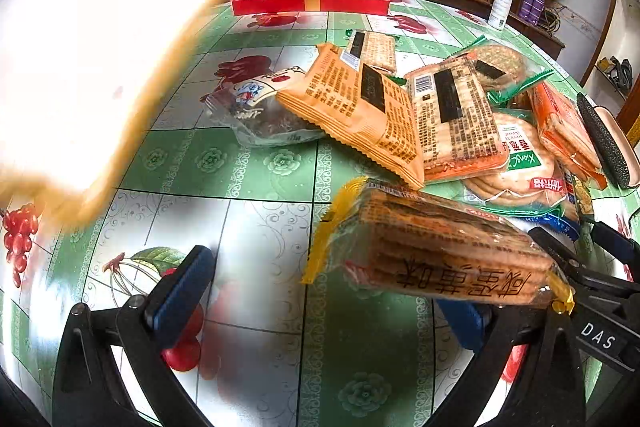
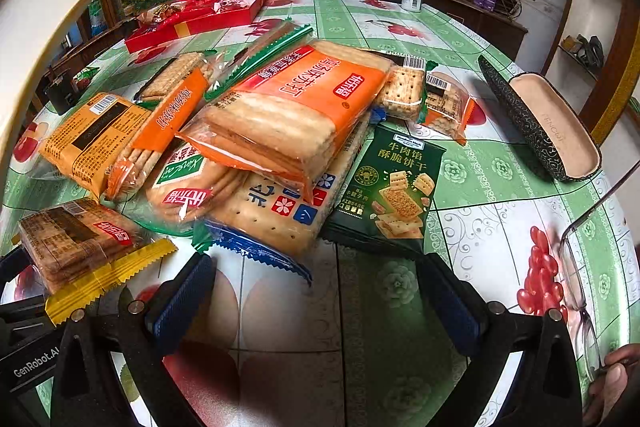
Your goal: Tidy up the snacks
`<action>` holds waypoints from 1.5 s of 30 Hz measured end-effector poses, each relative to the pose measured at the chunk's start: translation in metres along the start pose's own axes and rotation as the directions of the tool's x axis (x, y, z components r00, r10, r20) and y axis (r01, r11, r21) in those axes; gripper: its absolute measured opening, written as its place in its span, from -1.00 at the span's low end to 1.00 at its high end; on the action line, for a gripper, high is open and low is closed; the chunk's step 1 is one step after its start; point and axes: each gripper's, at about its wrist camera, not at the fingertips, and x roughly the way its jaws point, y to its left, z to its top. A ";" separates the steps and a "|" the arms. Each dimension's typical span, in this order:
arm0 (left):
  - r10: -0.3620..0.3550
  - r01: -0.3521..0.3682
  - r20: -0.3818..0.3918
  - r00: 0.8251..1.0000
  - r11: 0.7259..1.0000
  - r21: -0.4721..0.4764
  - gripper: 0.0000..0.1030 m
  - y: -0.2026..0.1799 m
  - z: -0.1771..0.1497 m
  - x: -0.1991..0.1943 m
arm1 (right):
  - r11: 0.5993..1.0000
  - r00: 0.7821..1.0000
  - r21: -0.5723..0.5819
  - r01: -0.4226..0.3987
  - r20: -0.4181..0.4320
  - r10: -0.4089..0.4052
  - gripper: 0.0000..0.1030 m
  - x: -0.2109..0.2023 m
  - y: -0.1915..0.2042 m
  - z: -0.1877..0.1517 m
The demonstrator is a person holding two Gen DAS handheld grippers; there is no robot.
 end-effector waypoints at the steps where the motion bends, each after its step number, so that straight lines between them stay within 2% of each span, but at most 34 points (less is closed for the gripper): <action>1: 0.000 0.000 0.000 1.000 1.000 0.000 1.00 0.000 0.000 0.000 | 1.000 1.000 0.000 0.000 0.000 0.000 0.99 0.000 0.000 0.000; 32: 0.013 -0.014 -0.003 1.000 1.000 -0.011 1.00 0.001 -0.003 -0.001 | 1.000 1.000 0.018 0.015 -0.003 -0.015 0.99 -0.001 0.001 0.000; 34: -0.010 0.011 -0.017 1.000 1.000 0.021 1.00 0.002 -0.007 -0.002 | 1.000 1.000 0.006 0.004 -0.005 -0.004 0.99 -0.002 0.001 -0.001; 36: -0.062 0.067 -0.055 0.997 0.994 0.089 1.00 0.002 -0.010 -0.004 | 0.997 0.999 -0.058 -0.051 -0.014 0.050 0.99 -0.006 0.001 -0.006; 39: -0.133 0.143 -0.094 0.987 0.984 0.105 1.00 0.012 -0.020 -0.017 | 0.988 0.992 -0.101 -0.115 -0.070 0.109 0.99 -0.013 -0.005 -0.011; 42: -0.239 0.249 -0.097 0.966 0.963 0.100 1.00 0.023 -0.035 -0.038 | 0.961 0.965 -0.112 -0.255 -0.099 0.244 0.99 -0.027 -0.017 -0.022; 43: -0.287 0.294 -0.085 0.954 0.952 0.089 1.00 0.028 -0.039 -0.047 | 0.950 0.953 -0.100 -0.295 -0.100 0.285 0.99 -0.031 -0.022 -0.026; 45: -0.305 0.310 -0.061 0.950 0.946 0.097 0.99 0.028 -0.044 -0.057 | 0.926 0.927 -0.079 -0.370 -0.097 0.362 0.98 -0.038 -0.029 -0.031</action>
